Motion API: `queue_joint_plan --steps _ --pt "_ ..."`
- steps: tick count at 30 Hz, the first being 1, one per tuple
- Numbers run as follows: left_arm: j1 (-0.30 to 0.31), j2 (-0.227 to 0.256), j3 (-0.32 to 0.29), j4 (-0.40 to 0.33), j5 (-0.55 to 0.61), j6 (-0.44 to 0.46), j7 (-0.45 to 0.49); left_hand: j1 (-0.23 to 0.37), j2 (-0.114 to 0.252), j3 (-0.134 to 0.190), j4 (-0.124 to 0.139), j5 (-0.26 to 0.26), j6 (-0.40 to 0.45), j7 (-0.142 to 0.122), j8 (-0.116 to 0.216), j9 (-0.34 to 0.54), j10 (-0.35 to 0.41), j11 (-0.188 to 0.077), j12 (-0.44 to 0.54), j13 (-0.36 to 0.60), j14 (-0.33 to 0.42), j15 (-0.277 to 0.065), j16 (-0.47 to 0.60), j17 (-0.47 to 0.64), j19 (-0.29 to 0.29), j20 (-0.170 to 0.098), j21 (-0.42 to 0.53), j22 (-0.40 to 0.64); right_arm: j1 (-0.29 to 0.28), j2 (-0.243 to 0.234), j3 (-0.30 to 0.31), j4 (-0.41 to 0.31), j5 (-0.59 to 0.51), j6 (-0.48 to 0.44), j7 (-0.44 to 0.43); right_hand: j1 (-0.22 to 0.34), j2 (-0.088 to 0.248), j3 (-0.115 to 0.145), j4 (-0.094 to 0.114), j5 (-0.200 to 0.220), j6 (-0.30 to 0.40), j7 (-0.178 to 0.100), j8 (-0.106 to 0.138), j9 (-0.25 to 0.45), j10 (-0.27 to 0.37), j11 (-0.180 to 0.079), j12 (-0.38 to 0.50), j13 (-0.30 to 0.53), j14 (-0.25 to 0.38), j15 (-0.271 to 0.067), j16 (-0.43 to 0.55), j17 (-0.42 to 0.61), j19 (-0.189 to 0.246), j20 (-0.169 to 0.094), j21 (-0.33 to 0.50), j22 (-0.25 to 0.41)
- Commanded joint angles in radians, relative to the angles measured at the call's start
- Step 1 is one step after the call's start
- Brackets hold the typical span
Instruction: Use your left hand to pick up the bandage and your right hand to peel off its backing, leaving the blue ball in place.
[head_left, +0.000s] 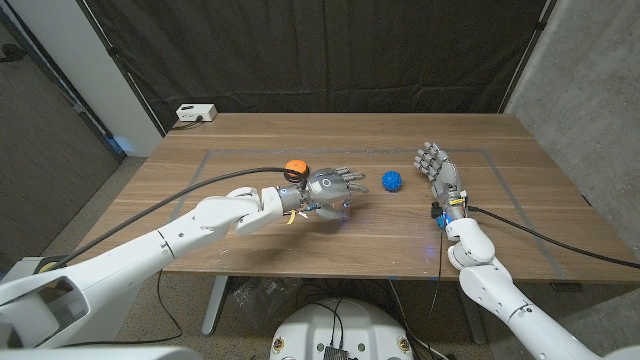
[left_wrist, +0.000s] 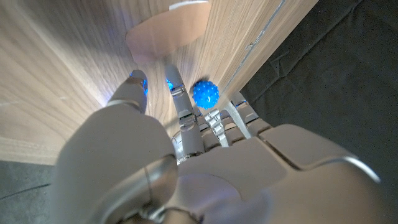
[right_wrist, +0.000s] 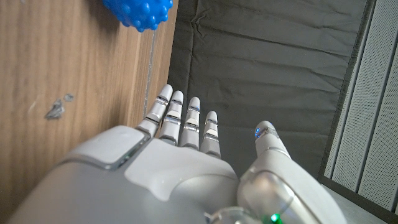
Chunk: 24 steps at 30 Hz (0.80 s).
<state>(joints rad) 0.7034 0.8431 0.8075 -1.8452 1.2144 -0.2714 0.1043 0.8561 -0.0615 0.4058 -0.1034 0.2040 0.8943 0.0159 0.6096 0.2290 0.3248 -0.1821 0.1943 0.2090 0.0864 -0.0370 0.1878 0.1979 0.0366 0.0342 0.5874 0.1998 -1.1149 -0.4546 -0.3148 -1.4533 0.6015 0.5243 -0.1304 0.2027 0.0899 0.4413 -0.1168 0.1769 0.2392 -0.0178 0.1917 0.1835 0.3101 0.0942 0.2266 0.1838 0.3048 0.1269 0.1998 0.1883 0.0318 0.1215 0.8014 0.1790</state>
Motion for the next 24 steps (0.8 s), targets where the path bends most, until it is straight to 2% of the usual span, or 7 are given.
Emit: queue_joint_plan --steps 1,4,8,10,18,22,24 --pt "-0.001 -0.008 0.028 -0.028 0.134 0.092 -0.084 -0.012 -0.001 -0.008 0.001 0.008 0.03 0.014 -0.005 -0.007 0.002 -0.001 0.009 0.001 -0.002 -0.023 0.006 0.002 -0.003 -0.004 0.0 0.004 0.0 0.001 0.001 0.003 -0.007 0.005 -0.004 -0.011 -0.004 0.002 0.007 -0.002 -0.001 0.0 -0.001 0.004 0.011 -0.002 -0.002 0.005 0.009 0.0 0.004 0.004 0.007 0.001 -0.006 0.004" --pt "0.008 -0.01 0.029 -0.028 0.155 0.121 -0.067 -0.02 -0.006 -0.013 0.004 0.009 0.025 0.011 -0.011 -0.011 -0.001 -0.001 0.009 0.001 -0.001 -0.024 0.007 0.001 -0.004 -0.004 0.0 0.004 0.007 0.004 0.0 0.015 -0.002 0.007 0.005 -0.015 -0.006 0.0 0.009 -0.002 -0.001 0.0 -0.001 0.004 0.01 -0.002 -0.003 0.005 0.009 0.001 0.004 0.004 0.007 0.001 -0.007 0.004" --pt "0.01 -0.014 0.033 -0.02 0.169 0.142 -0.04 -0.039 -0.019 -0.026 0.011 0.016 -0.017 0.0 -0.042 -0.023 -0.017 0.006 0.006 0.0 -0.003 -0.023 0.008 0.001 -0.004 -0.005 0.002 0.004 0.016 0.006 -0.002 0.026 -0.001 0.009 0.012 -0.018 -0.007 -0.002 0.01 -0.003 0.0 -0.001 0.0 0.004 0.012 -0.003 -0.003 0.005 0.01 0.001 0.004 0.004 0.007 0.0 -0.008 0.004" --pt "0.007 -0.015 0.035 -0.015 0.166 0.144 -0.037 -0.04 -0.02 -0.027 0.011 0.017 -0.017 0.0 -0.043 -0.024 -0.017 0.006 0.006 0.0 -0.002 -0.024 0.009 0.001 -0.004 -0.004 0.002 0.004 0.019 0.008 -0.002 0.03 -0.001 0.01 0.013 -0.019 -0.007 -0.003 0.011 -0.003 0.0 0.0 0.0 0.004 0.011 -0.003 -0.003 0.005 0.01 0.001 0.004 0.004 0.007 0.001 -0.008 0.004" --pt "-0.032 -0.032 0.049 0.022 0.102 0.095 -0.085 -0.049 -0.021 -0.032 0.015 0.025 -0.053 0.0 -0.071 -0.032 -0.03 0.009 0.005 -0.001 -0.007 -0.022 0.008 0.001 -0.009 0.004 0.002 0.005 0.029 0.013 -0.003 0.043 -0.002 0.011 0.011 -0.025 -0.009 -0.006 0.013 -0.003 0.0 0.001 0.0 0.004 0.012 -0.002 -0.003 0.005 0.012 0.001 0.005 0.005 0.009 0.0 -0.01 0.005" --pt "-0.054 -0.04 0.058 0.043 0.08 0.073 -0.1 -0.052 -0.004 -0.028 0.022 0.029 -0.053 0.001 -0.077 -0.034 -0.033 0.008 0.006 -0.001 -0.008 -0.023 0.01 0.002 -0.008 0.004 0.003 0.005 0.035 0.017 -0.005 0.052 -0.002 0.013 0.012 -0.029 -0.01 -0.007 0.015 -0.003 0.0 0.001 0.0 0.004 0.014 -0.002 -0.002 0.005 0.014 0.001 0.005 0.005 0.009 0.0 -0.011 0.005" --pt "-0.068 -0.046 0.064 0.056 0.064 0.055 -0.112 -0.056 0.014 -0.023 0.029 0.033 -0.086 0.001 -0.1 -0.038 -0.045 0.012 0.005 -0.002 -0.015 -0.022 0.008 0.003 -0.01 0.004 0.005 0.006 0.038 0.018 -0.005 0.054 -0.002 0.013 0.012 -0.031 -0.011 -0.008 0.016 -0.003 0.0 0.0 0.0 0.004 0.015 0.002 -0.002 0.005 0.014 0.0 0.005 0.005 0.01 0.001 -0.012 0.005"
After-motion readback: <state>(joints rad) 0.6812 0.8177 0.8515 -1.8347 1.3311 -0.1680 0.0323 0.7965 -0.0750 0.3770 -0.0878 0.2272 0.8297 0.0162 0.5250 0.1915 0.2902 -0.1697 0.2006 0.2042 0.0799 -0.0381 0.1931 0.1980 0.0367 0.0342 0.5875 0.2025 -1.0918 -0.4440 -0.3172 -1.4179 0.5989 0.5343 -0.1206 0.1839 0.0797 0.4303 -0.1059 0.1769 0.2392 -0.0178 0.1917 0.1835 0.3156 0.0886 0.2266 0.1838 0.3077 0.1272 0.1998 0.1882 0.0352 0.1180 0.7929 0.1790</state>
